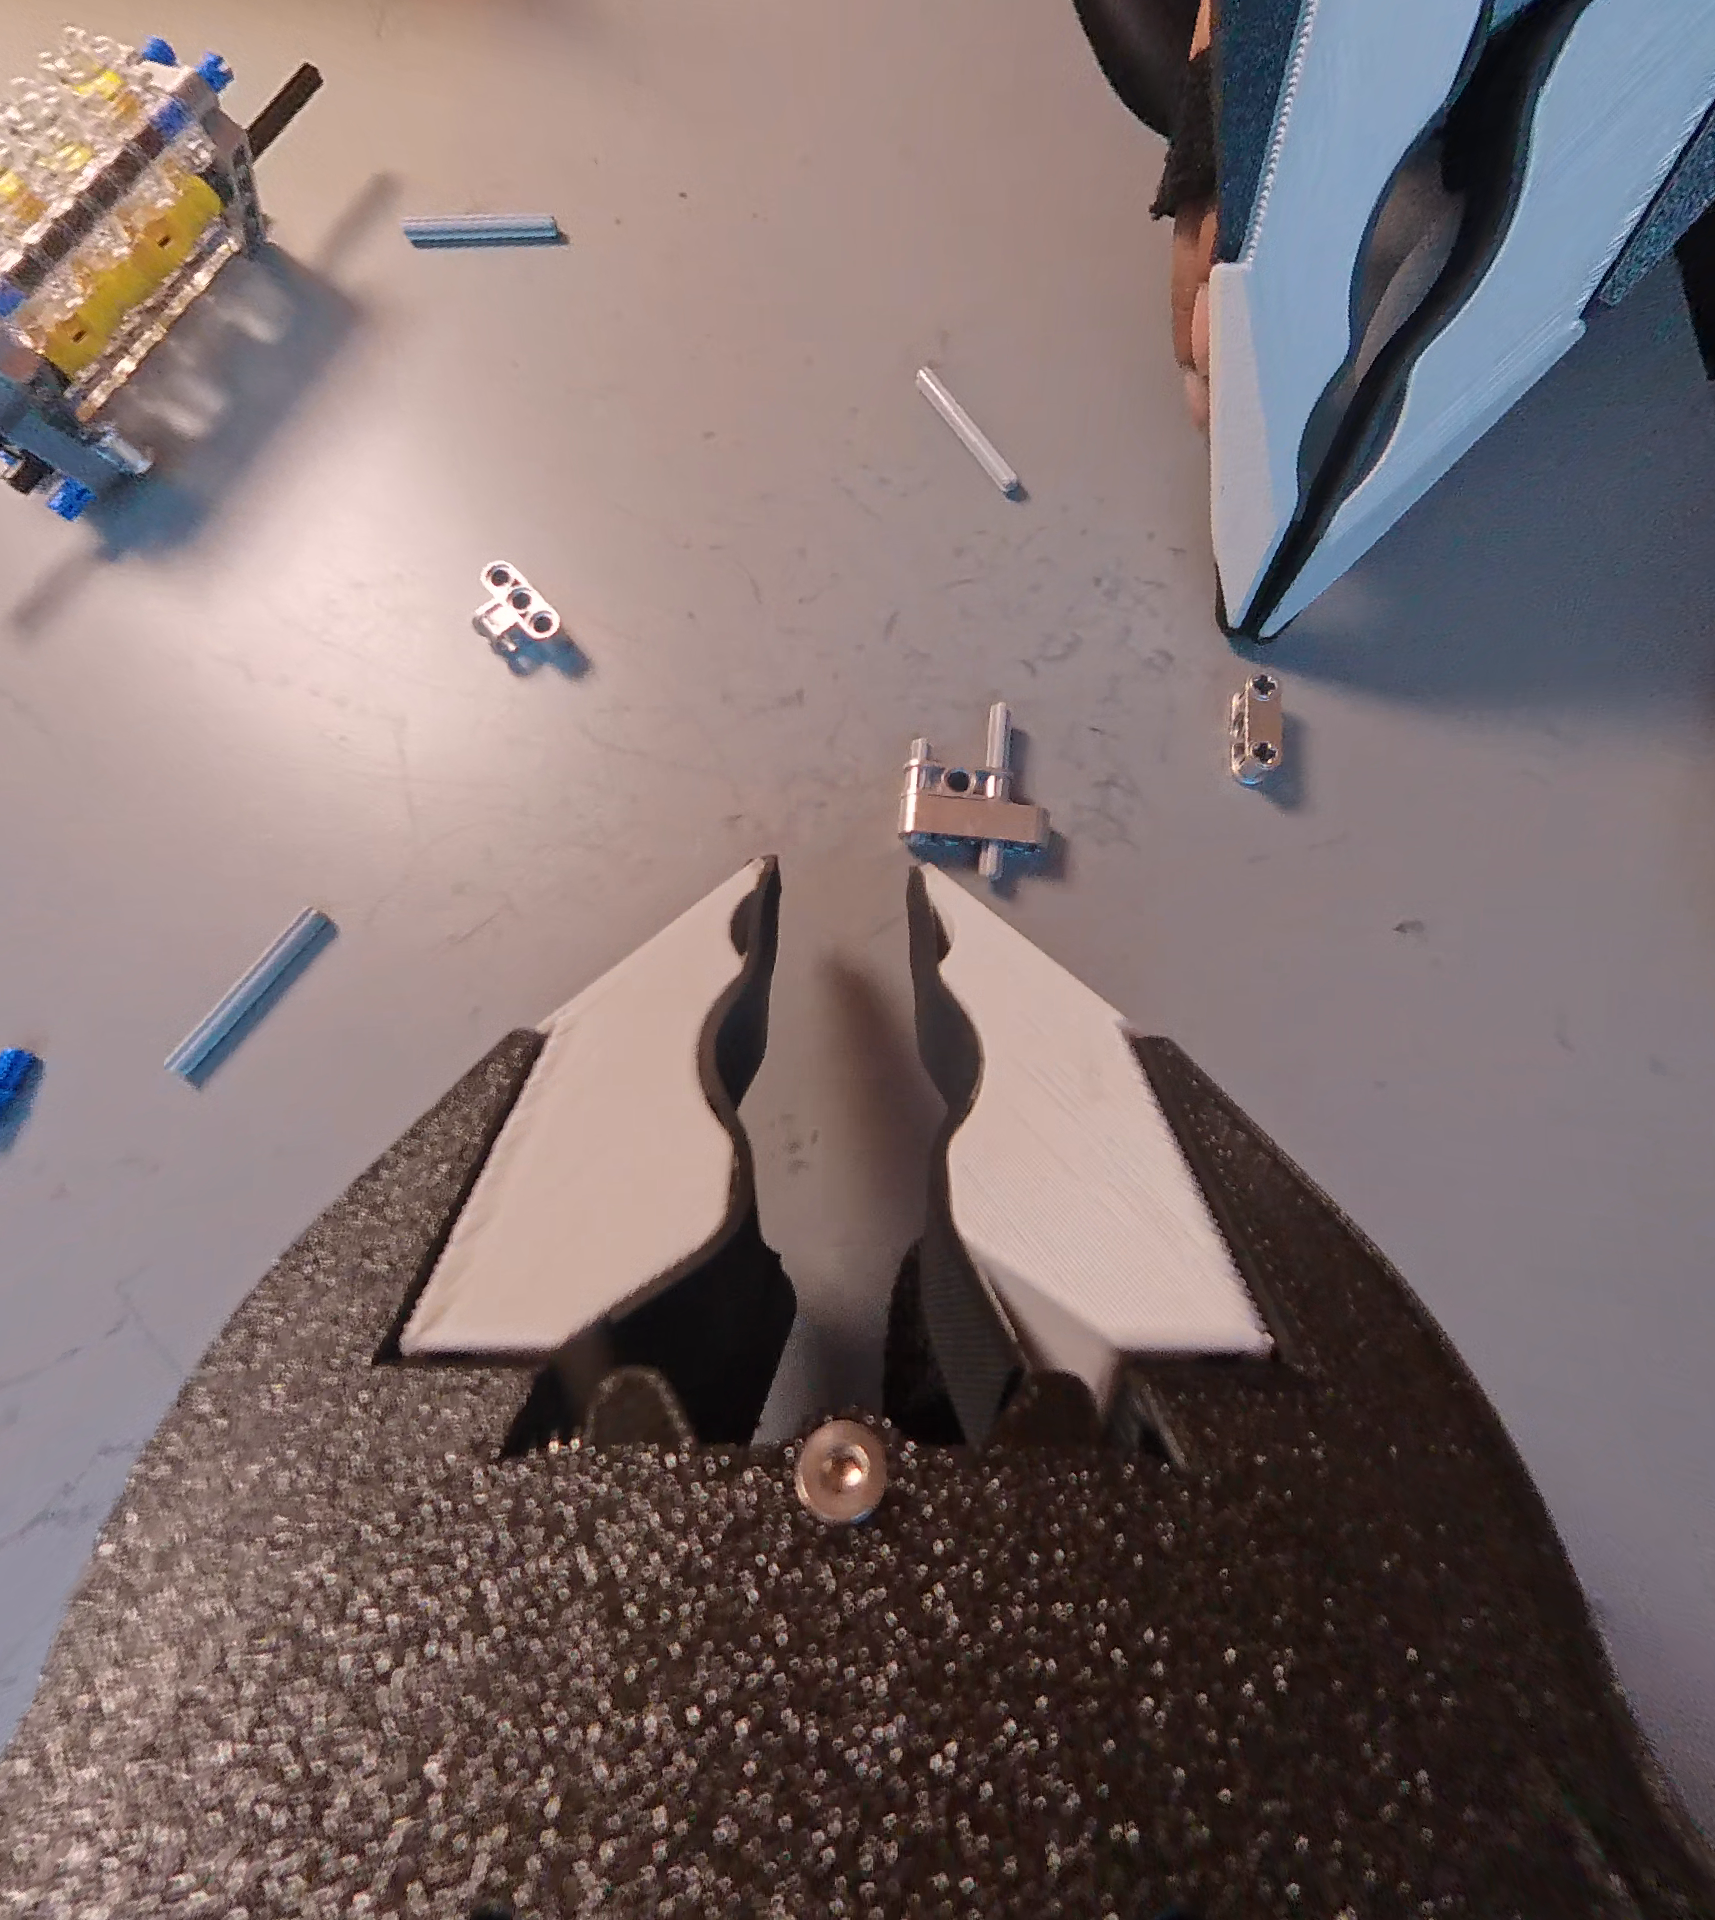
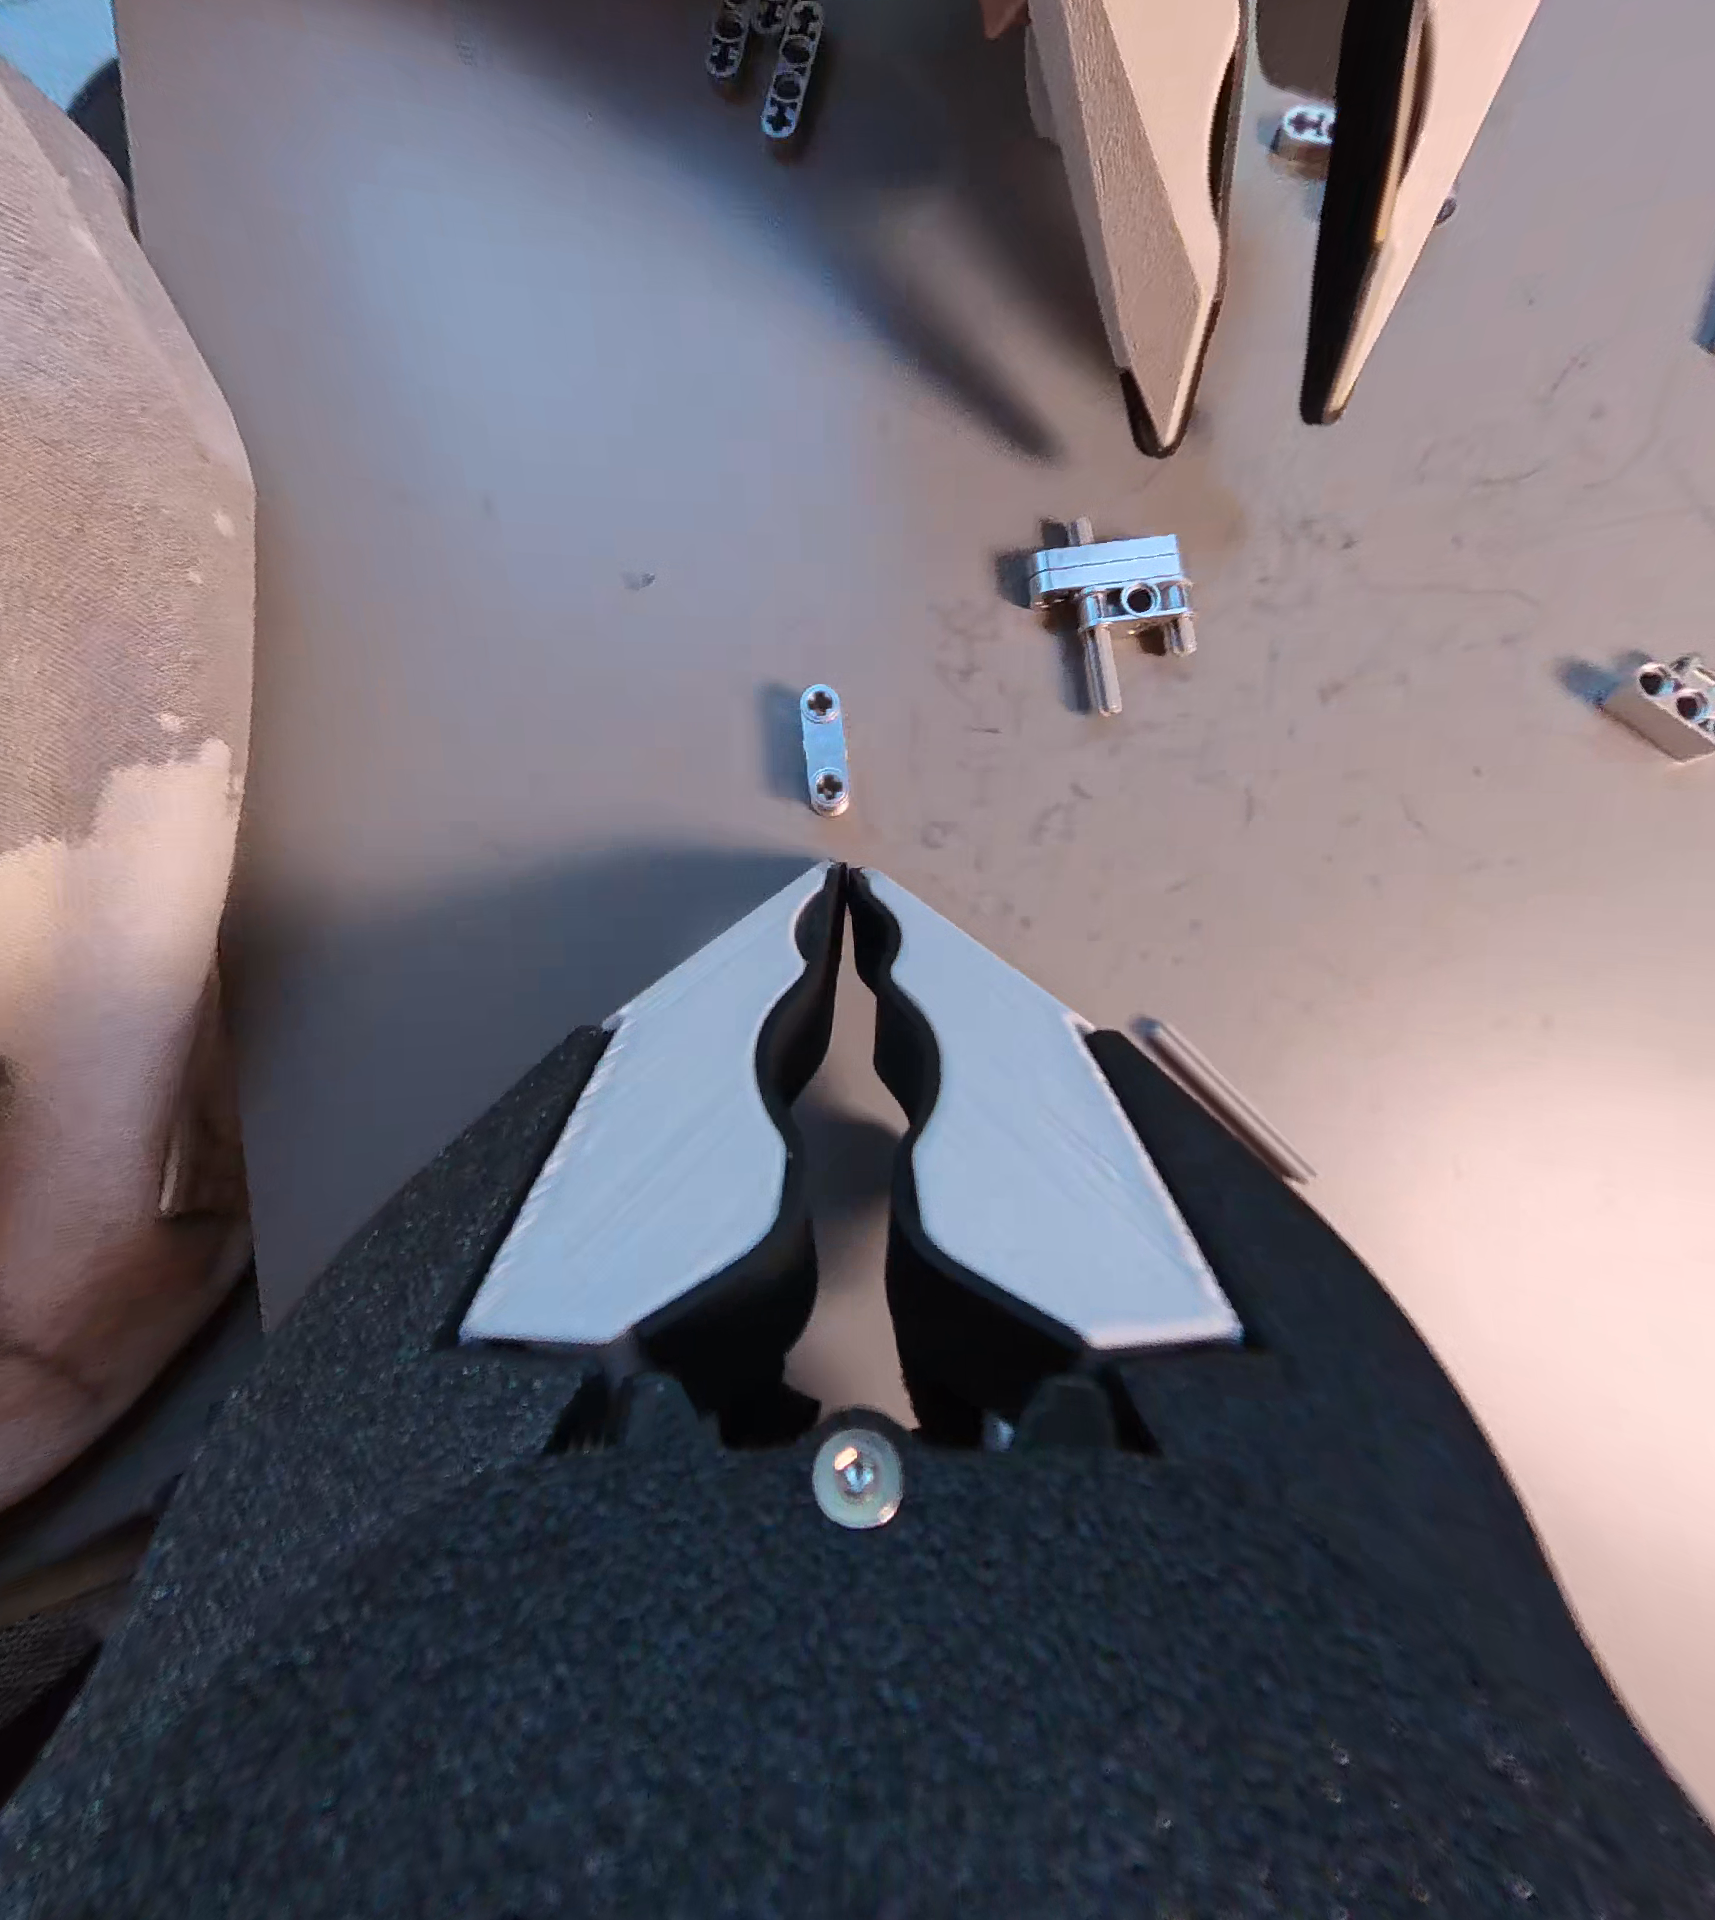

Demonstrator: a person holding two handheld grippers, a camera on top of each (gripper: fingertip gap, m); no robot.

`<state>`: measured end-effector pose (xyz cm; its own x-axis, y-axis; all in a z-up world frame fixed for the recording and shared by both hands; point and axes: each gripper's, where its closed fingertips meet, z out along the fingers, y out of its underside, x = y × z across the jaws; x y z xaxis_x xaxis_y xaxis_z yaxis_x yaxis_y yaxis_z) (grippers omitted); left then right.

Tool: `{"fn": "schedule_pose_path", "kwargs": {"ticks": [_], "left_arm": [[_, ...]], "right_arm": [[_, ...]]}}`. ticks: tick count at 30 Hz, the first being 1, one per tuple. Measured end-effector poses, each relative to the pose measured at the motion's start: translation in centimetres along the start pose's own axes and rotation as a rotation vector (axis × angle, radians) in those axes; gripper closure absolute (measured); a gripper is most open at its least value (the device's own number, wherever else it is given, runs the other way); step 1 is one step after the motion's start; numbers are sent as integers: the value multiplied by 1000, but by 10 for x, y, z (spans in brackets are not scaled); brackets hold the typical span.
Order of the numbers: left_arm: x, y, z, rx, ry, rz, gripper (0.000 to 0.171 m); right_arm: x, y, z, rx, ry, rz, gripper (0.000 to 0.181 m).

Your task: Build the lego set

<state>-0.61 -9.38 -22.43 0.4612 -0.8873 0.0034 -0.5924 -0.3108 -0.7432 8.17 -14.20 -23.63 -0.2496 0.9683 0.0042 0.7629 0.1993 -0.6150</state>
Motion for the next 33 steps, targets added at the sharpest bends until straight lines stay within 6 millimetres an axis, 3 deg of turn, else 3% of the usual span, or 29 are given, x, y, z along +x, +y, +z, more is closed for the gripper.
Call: {"fn": "schedule_pose_path", "kwargs": {"ticks": [2,3,5,6,7,11,14,16,18,21,24,33], "left_arm": [[-4,0,-3,6,-19,-1,149],[-7,0,-5,12,-27,-5,149],[-13,0,-9,25,-51,-16,149],[-16,-1,-11,32,-62,-22,149],[-19,-1,-12,40,-72,-29,149],[-27,-4,-18,78,-93,-62,149],[-29,-6,-18,95,-96,-74,149],[-29,-7,-17,102,-95,-79,149],[-28,-9,-17,114,-86,-92,149],[-20,-10,-16,115,-32,-119,149],[-9,-13,-15,123,26,-111,148],[15,0,5,21,107,-61,128]], "right_arm": [[4,-3,1,8,19,-13,178],[5,-7,1,23,29,-14,167],[7,-13,2,45,40,12,119],[9,-14,3,42,55,12,104],[14,-14,3,44,92,-10,102],[37,-28,-11,158,225,10,130],[53,-33,-23,225,243,86,140],[76,-34,-31,233,331,76,167],[97,-41,-34,246,360,95,166],[123,-38,-16,141,311,112,140],[147,-29,0,15,290,-83,151],[156,-32,18,-107,-102,-342,148]]}}
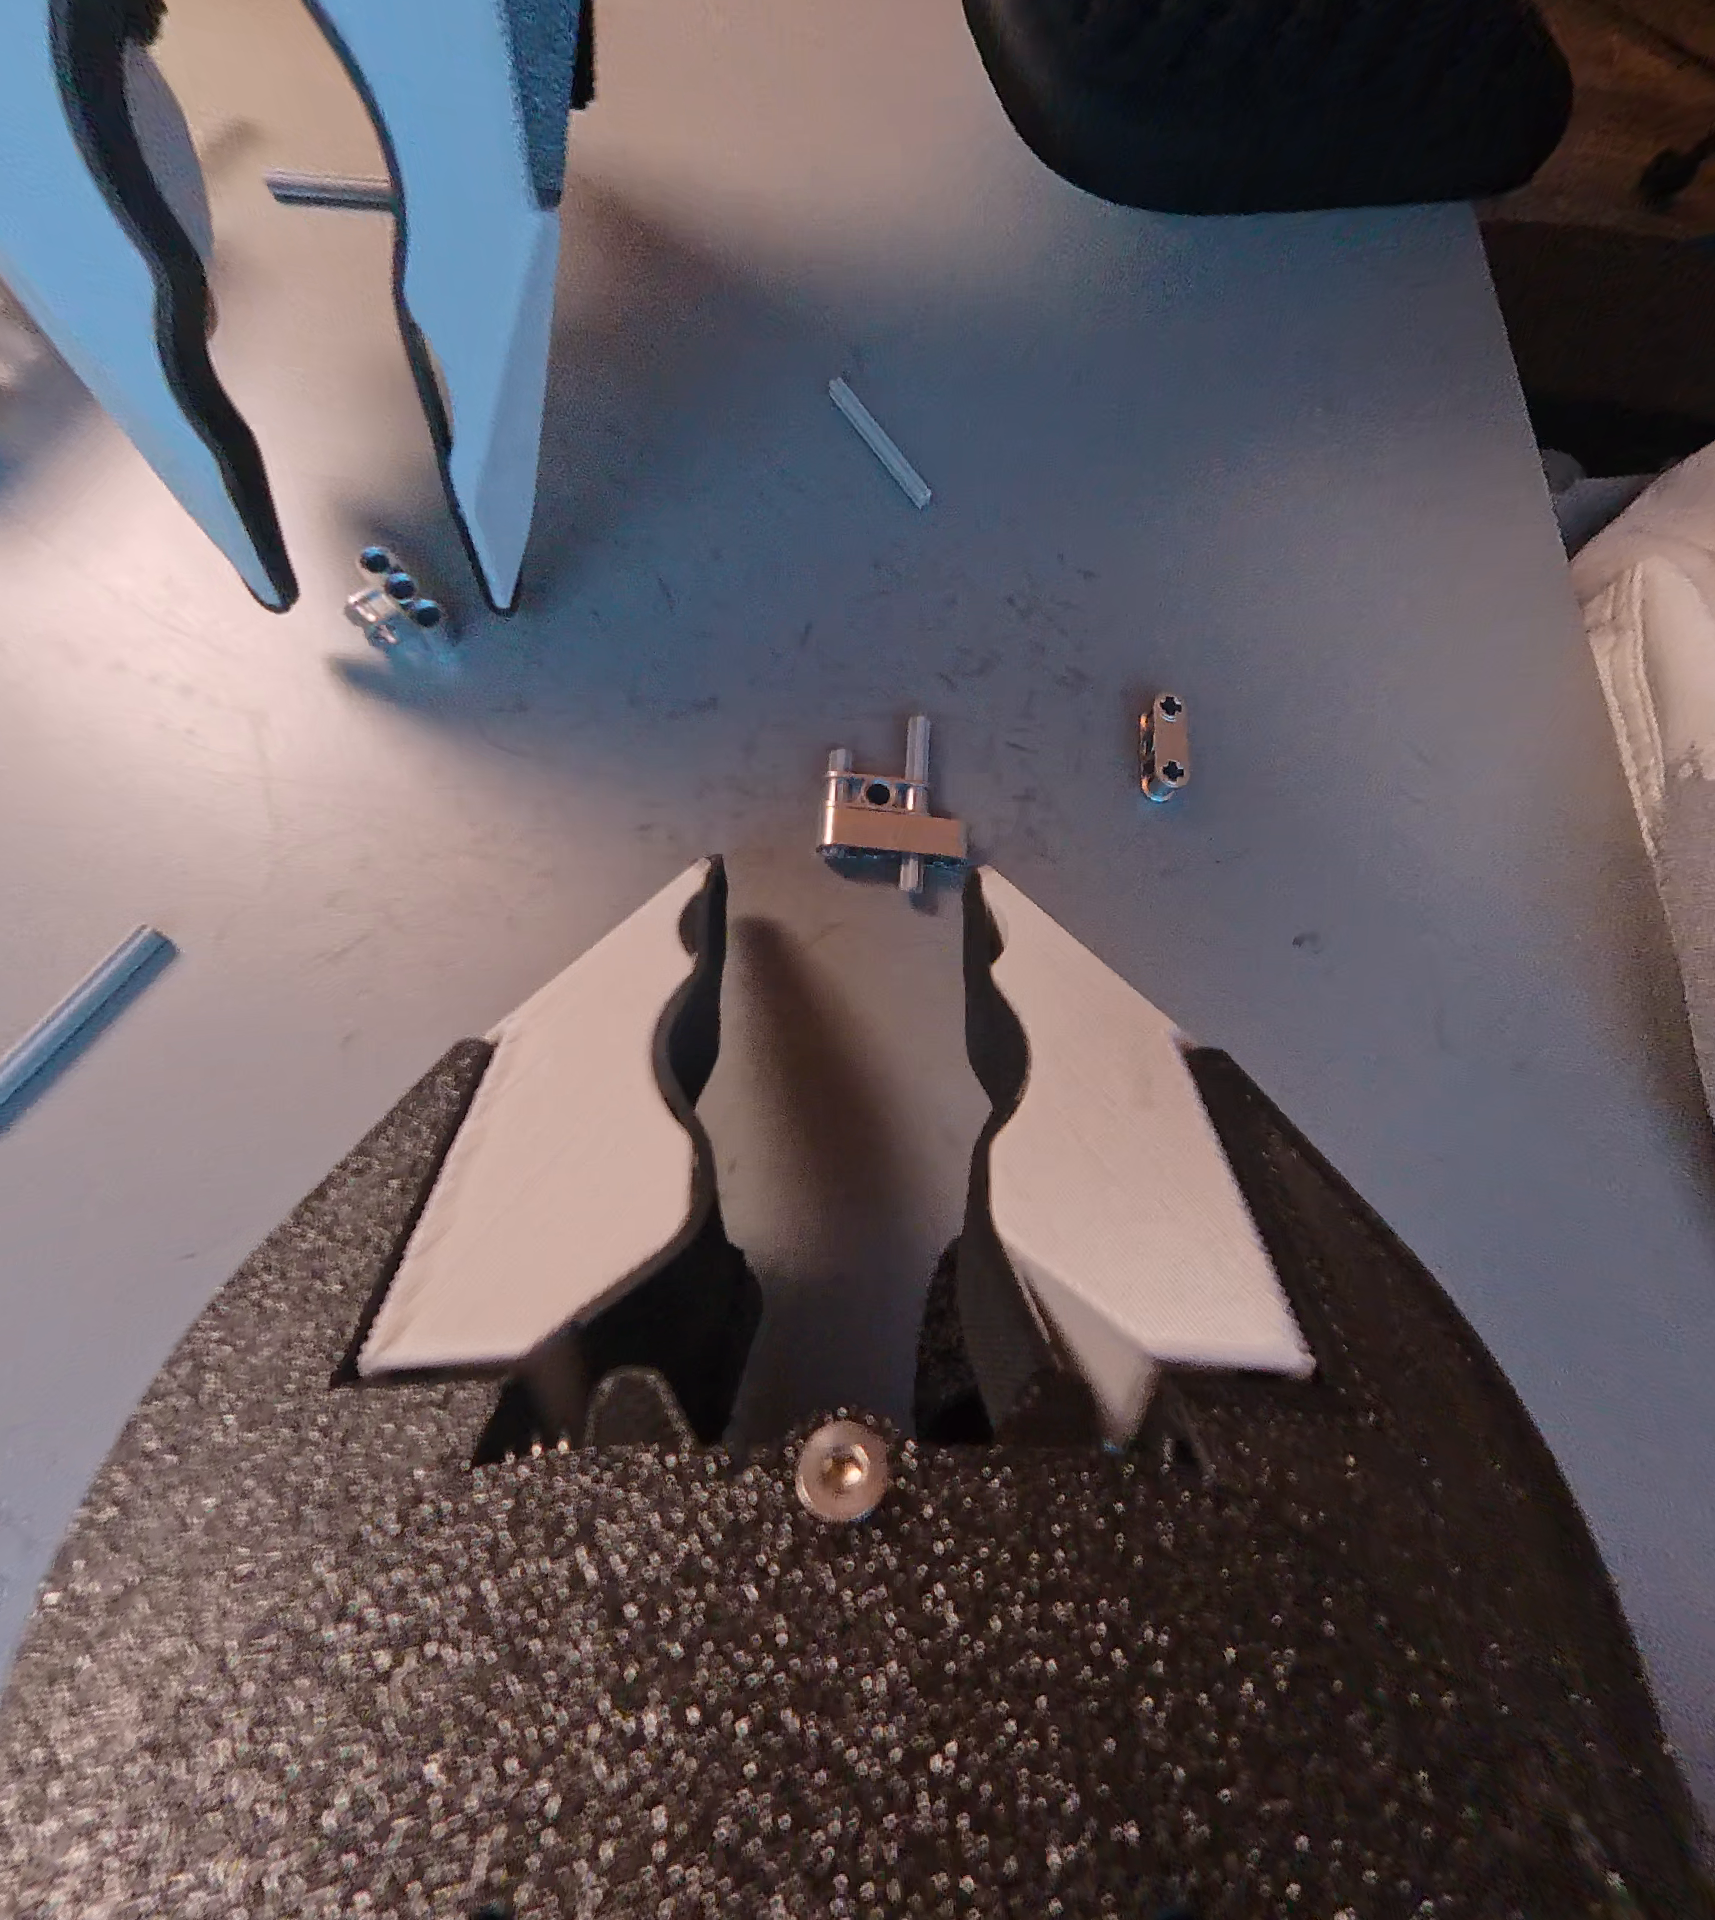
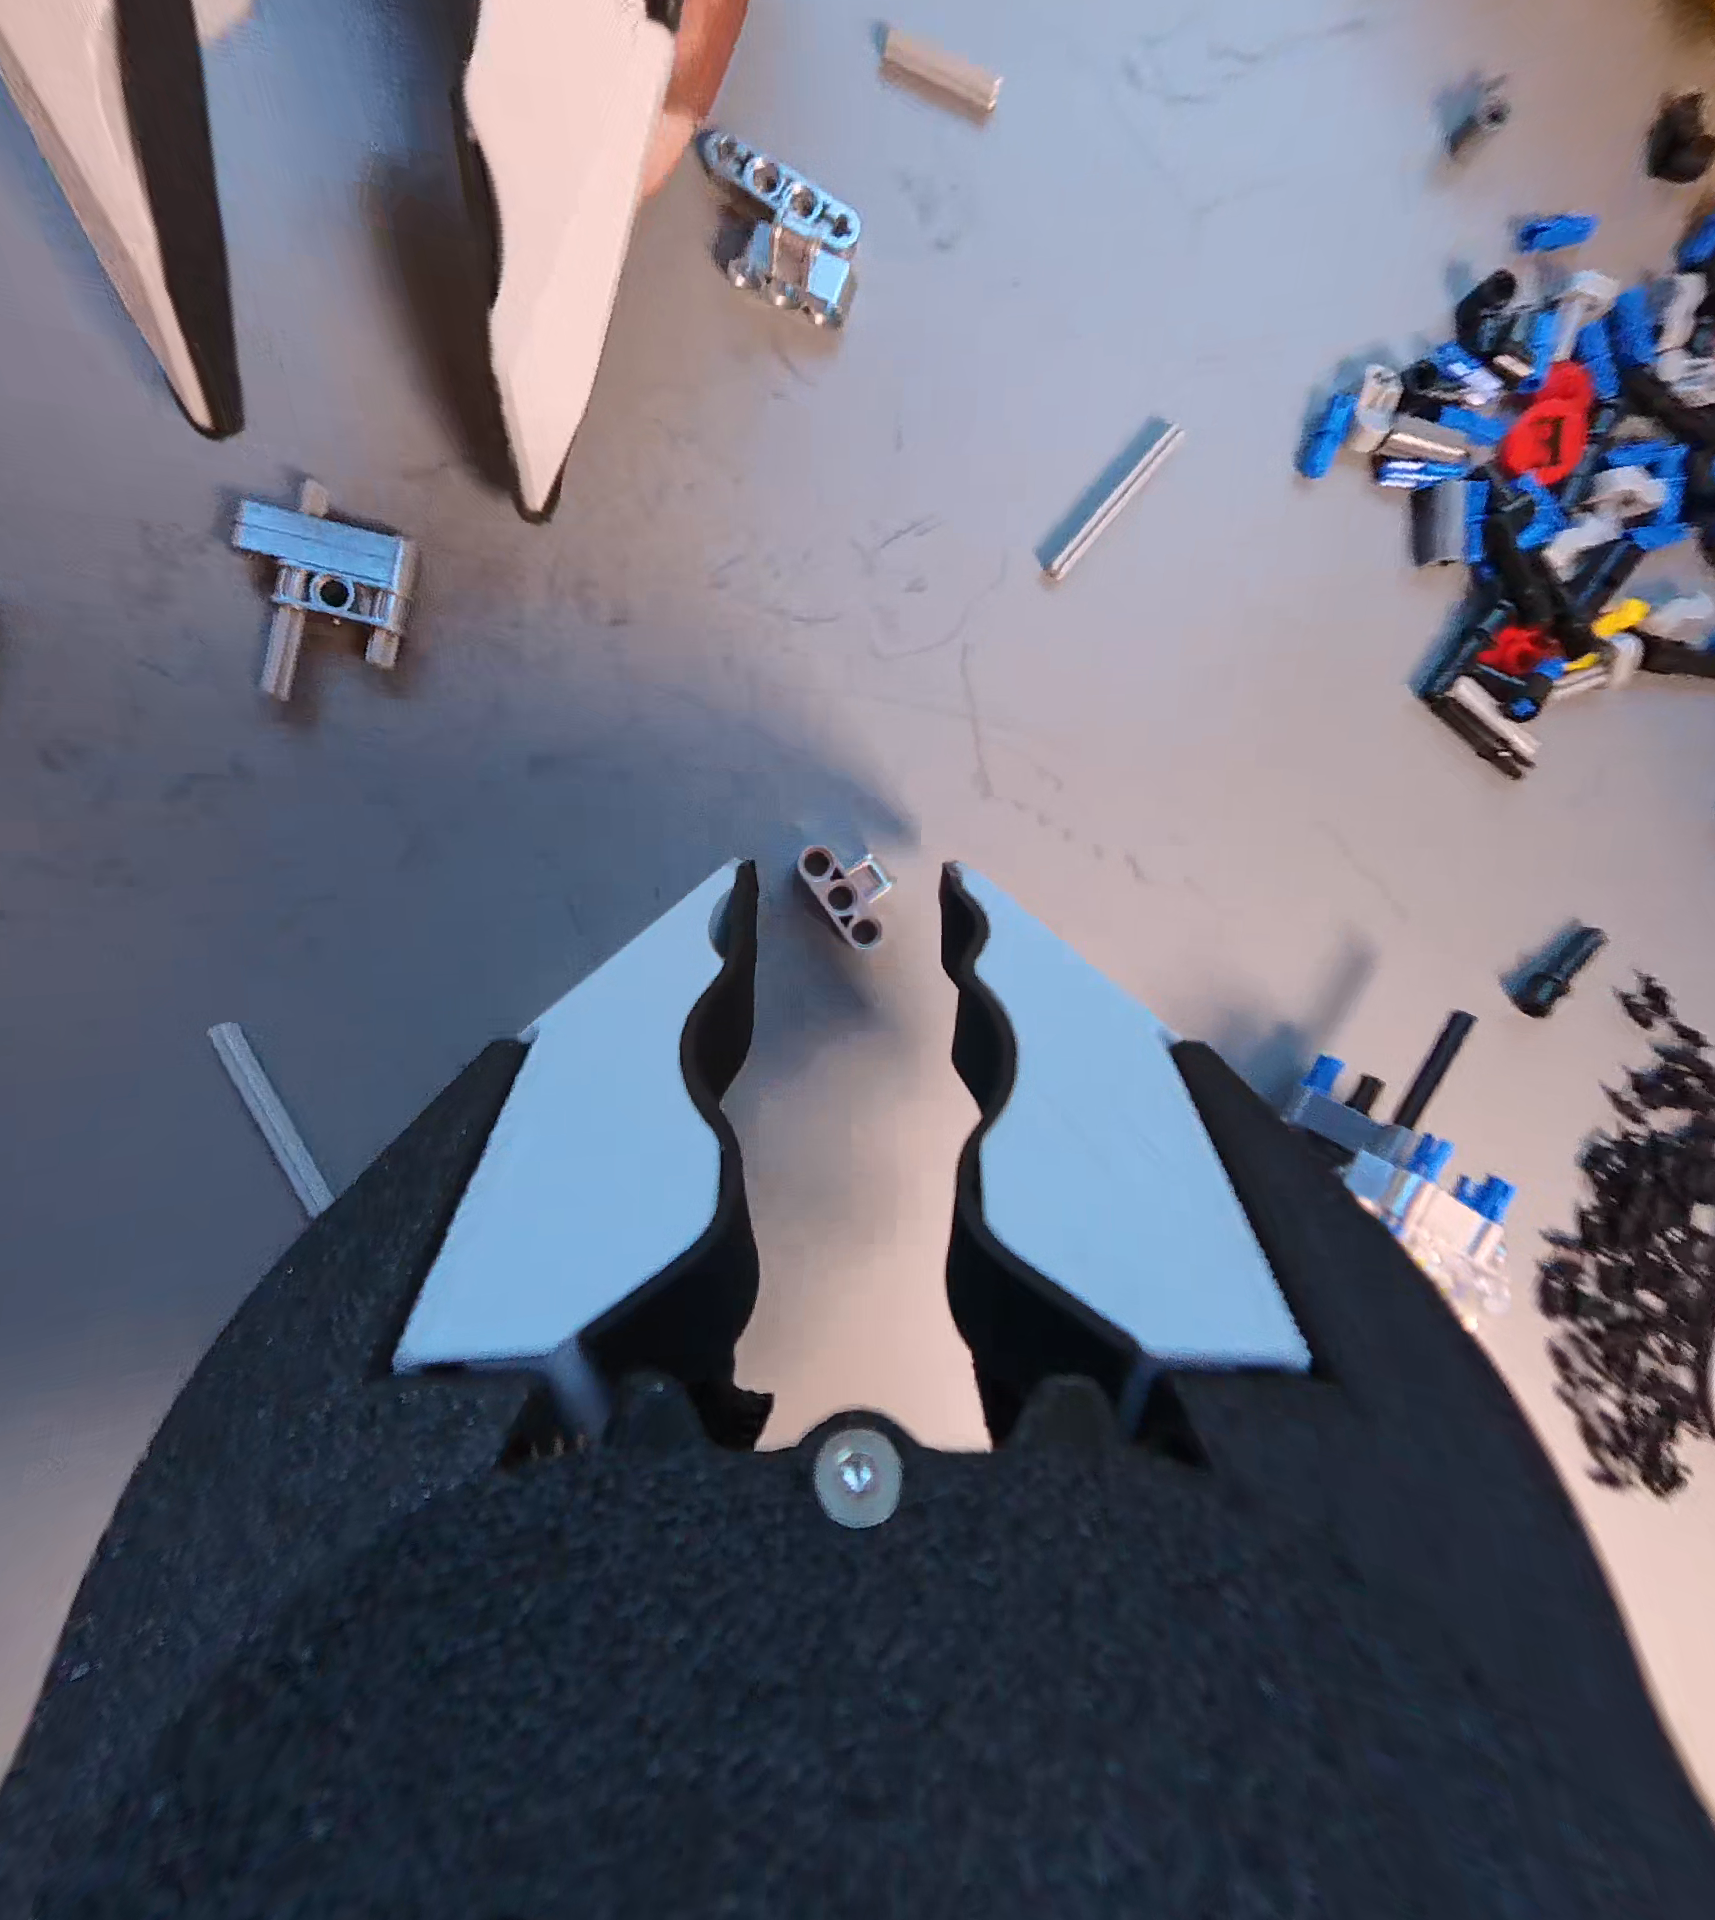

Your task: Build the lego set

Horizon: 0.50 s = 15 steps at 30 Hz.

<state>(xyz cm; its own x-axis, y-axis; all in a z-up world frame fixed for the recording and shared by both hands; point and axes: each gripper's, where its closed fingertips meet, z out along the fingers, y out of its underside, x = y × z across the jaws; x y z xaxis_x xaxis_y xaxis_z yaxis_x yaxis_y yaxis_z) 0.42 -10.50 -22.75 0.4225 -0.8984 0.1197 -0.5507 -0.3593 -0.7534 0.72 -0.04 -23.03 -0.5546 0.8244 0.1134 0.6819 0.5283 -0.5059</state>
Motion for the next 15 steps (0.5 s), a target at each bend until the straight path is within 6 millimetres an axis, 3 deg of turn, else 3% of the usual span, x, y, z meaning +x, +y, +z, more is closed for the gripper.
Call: {"fn": "schedule_pose_path", "kwargs": {"ticks": [7,9,15], "left_arm": [[4,-1,7,-11,-15,36,125],[6,-3,8,-7,-10,42,126],[8,-2,11,-18,2,65,127]], "right_arm": [[-20,8,1,44,-67,91,168],[-36,7,-4,52,-46,134,168],[-104,-32,-7,125,33,262,168]]}}
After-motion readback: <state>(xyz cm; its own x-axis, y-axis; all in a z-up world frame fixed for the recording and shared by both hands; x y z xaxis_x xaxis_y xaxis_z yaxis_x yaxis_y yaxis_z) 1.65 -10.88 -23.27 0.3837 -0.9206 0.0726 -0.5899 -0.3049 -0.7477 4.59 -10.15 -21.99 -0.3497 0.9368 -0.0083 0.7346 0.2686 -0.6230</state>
